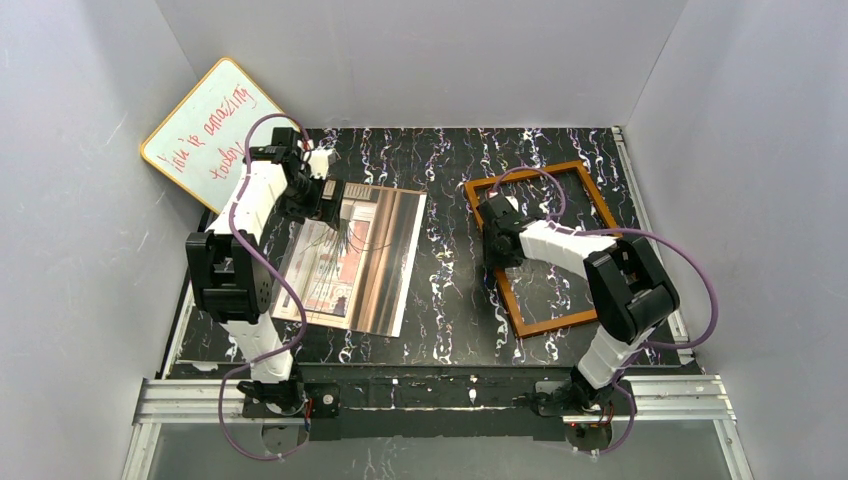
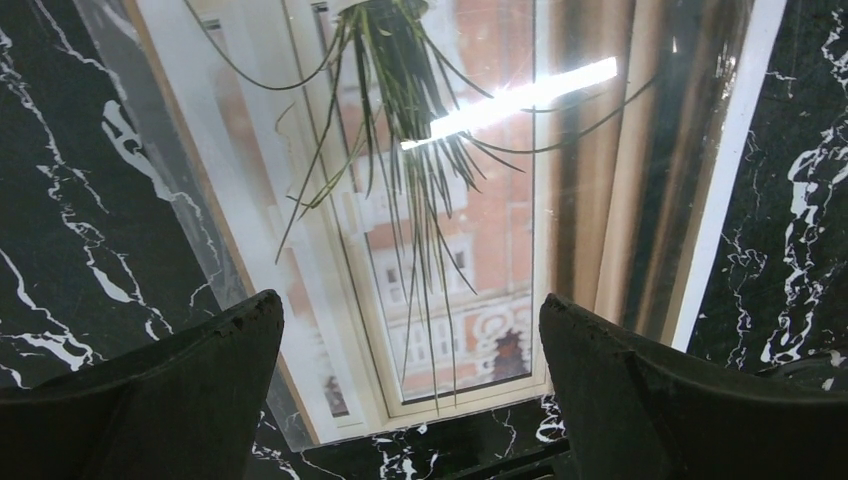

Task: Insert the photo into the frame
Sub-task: Turn over the photo frame at the center of the board.

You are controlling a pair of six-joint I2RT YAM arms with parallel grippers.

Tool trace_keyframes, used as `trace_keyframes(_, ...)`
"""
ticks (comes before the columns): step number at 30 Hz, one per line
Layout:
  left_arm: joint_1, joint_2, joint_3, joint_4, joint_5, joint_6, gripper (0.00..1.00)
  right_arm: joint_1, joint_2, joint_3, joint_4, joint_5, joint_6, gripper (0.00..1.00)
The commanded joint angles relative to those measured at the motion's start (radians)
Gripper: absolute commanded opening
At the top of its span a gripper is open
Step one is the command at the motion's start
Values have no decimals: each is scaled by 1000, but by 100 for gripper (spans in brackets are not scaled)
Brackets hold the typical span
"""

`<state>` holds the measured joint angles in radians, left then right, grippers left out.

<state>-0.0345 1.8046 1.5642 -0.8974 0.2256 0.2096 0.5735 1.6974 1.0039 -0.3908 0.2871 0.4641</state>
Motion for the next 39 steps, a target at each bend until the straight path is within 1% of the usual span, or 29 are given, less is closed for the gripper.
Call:
trace_keyframes(1,-28,-55,38,-66,40,0,98,7,42,21,25,27,-3,42)
trace_keyframes(6,-31,-44,46,-85,96,-26,98,16,83,93,-6,26,13,9)
trace_keyframes(7,-32,-43,45,-87,106,-30,98,24,87,116,-17,26,17,4)
trace_keyframes(8,-32,-44,43,-87,116,-34,98,34,89,142,-27,21,24,2)
trace_keyframes(13,-31,-44,29,-81,168,-39,98,86,86,317,-79,-67,86,1)
trace_keyframes(17,-31,-37,30,-81,173,-51,98,119,77,462,-109,-140,168,1)
trace_keyframes(20,-31,-42,29,-83,180,-58,98,121,82,574,-151,-210,231,1)
trace_keyframes(27,-31,-54,46,-100,218,-74,98,119,72,761,-118,-431,380,1)
trace_keyframes(30,-31,-58,69,-108,232,-82,98,109,63,801,-68,-524,459,1)
trace_keyframes(33,-31,-61,91,-114,245,-85,98,77,39,776,46,-648,573,1)
trace_keyframes(39,-31,-65,129,-118,264,-97,98,40,11,751,167,-769,710,1)
